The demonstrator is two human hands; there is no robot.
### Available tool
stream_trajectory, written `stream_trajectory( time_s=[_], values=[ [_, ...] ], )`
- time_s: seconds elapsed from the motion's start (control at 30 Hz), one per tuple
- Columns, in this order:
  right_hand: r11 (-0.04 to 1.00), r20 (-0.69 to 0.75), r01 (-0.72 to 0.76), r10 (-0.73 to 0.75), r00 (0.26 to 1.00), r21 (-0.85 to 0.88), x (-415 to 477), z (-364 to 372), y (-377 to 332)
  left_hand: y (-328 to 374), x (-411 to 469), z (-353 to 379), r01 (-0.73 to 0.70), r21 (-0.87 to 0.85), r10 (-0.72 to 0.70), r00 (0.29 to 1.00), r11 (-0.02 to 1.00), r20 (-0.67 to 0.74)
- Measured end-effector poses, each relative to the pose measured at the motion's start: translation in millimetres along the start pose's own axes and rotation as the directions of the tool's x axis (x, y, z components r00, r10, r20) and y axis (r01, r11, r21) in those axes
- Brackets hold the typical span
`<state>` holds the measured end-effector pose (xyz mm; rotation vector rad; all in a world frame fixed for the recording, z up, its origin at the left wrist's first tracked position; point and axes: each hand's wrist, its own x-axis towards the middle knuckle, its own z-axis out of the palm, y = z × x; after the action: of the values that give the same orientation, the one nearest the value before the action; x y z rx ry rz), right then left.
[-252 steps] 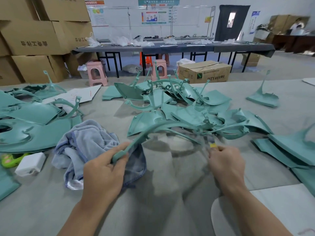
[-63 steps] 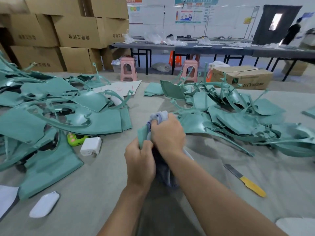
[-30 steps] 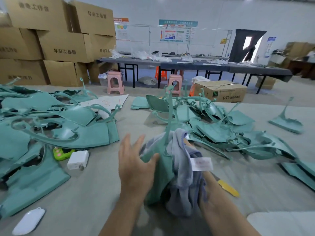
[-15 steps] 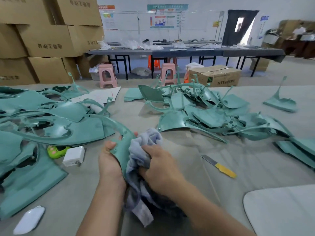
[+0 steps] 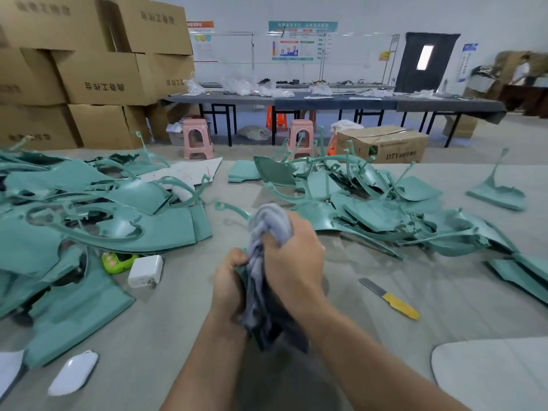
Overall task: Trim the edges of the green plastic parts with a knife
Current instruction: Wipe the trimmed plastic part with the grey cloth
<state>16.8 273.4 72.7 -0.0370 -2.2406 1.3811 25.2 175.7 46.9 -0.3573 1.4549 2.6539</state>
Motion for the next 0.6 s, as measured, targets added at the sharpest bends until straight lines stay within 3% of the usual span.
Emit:
stream_trajectory(
  time_s=[0.07, 0.13, 0.23, 0.37, 0.5, 0.6],
  values=[
    [0.996, -0.020, -0.058, 0.057, 0.998, -0.065, 30, 0, -3, -4, -2, -1, -0.048, -0.008, 0.049, 0.996, 0.999, 0.081],
    [0.991, -0.007, 0.005, -0.006, 1.000, -0.137, 55, 0, -8, -3, -2, -2, -0.069, -0.076, 0.079, 0.986, 0.995, 0.145],
    [0.967, 0.029, 0.134, -0.131, 0.991, -0.216, 77, 2, -14, 2, -1, -2, 0.148, -0.154, -0.062, 0.885, 0.977, 0.461],
    [0.853, 0.294, 0.366, -0.266, 0.918, -0.371, 80, 6, -11, -2, 2, 0, 0.242, -0.238, -0.093, 0.858, 0.941, 0.505],
    [0.746, 0.506, 0.479, -0.222, 0.833, -0.462, 71, -2, -2, -14, 0, -2, 0.289, -0.276, -0.109, 0.845, 0.917, 0.523],
    [0.730, 0.470, 0.459, -0.213, 0.857, -0.506, 56, -14, 11, -15, 2, 2, 0.274, -0.250, -0.132, 0.874, 0.929, 0.468]
  ],
)
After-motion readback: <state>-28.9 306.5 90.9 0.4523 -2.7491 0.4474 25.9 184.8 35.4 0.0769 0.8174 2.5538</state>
